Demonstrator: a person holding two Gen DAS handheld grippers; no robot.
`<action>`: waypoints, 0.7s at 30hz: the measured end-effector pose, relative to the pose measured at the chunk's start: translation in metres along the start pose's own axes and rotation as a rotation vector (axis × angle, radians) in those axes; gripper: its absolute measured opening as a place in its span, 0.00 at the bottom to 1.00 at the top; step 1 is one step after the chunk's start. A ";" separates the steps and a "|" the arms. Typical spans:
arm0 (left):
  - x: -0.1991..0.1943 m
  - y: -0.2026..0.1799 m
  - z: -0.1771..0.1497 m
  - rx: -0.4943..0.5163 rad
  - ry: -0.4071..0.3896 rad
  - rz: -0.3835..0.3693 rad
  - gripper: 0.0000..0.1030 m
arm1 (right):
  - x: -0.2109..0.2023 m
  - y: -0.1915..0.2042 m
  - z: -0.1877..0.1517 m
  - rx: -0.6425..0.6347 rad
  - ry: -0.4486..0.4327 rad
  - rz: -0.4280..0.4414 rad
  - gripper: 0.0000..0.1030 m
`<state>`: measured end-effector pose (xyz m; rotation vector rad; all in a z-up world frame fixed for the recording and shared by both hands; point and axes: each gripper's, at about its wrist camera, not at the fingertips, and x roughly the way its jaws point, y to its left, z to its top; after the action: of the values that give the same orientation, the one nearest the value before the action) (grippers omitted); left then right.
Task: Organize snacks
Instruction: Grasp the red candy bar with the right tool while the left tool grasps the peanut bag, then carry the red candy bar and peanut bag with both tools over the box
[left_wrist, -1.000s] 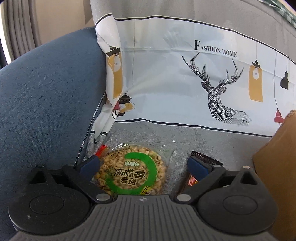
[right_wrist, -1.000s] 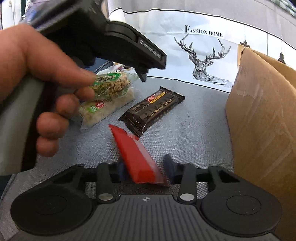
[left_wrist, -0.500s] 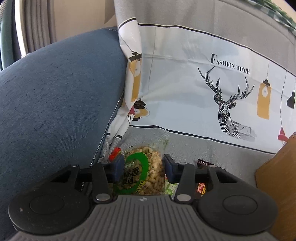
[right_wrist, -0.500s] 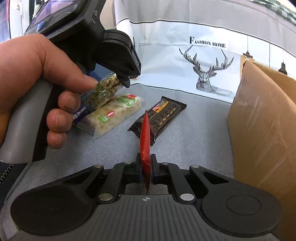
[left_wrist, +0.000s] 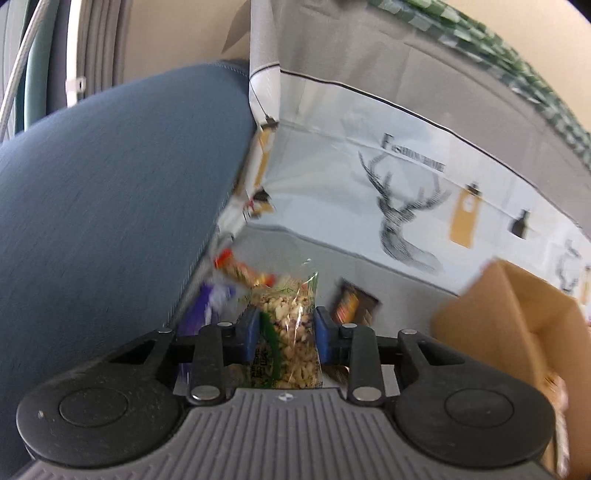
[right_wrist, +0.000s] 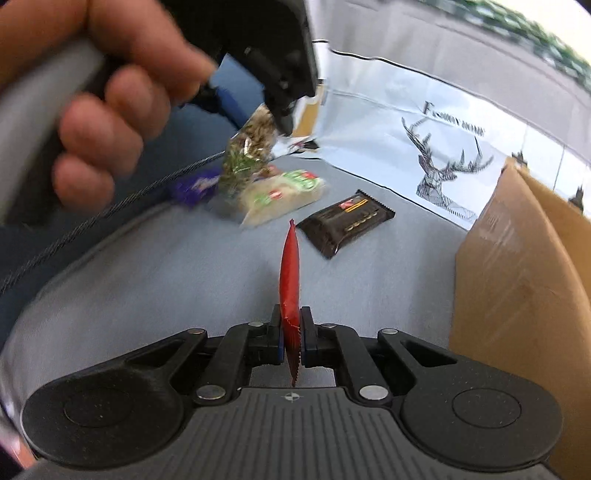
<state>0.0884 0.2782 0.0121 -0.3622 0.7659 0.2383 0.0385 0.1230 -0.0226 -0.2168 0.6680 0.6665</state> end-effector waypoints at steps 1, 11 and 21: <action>-0.008 0.003 -0.006 -0.012 0.013 -0.016 0.31 | -0.006 0.004 -0.002 -0.026 -0.003 -0.005 0.07; -0.027 0.025 -0.054 -0.069 0.272 -0.097 0.32 | -0.028 0.025 -0.033 -0.167 0.115 -0.044 0.09; -0.031 0.019 -0.060 0.032 0.240 0.066 0.62 | -0.040 -0.004 -0.027 0.105 0.088 0.133 0.62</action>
<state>0.0226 0.2694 -0.0105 -0.3394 1.0181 0.2473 0.0044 0.0897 -0.0180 -0.1058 0.8047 0.7502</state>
